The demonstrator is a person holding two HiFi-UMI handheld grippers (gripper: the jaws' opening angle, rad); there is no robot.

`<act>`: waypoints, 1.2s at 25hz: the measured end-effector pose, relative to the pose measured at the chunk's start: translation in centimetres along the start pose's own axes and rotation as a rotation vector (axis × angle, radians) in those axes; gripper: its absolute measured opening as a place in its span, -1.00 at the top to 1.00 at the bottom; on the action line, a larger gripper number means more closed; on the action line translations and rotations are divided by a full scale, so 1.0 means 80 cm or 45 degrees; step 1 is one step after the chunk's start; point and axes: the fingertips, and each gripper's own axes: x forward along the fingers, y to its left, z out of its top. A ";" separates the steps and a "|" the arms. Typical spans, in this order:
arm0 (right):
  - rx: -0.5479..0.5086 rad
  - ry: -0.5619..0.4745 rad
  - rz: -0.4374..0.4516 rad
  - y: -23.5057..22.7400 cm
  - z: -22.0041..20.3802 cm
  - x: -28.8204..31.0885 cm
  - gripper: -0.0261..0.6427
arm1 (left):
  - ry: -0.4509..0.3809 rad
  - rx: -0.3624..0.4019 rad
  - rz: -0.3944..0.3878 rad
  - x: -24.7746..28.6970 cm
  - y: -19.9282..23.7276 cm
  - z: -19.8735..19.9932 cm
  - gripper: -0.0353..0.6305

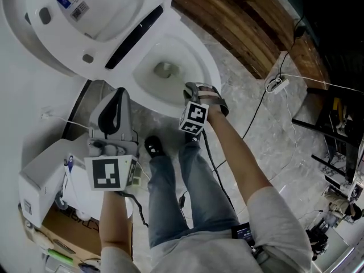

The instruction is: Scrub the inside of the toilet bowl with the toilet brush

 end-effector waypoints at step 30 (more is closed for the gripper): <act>0.098 -0.033 0.043 0.038 0.077 0.019 0.61 | 0.056 0.009 -0.045 -0.018 0.040 -0.021 0.88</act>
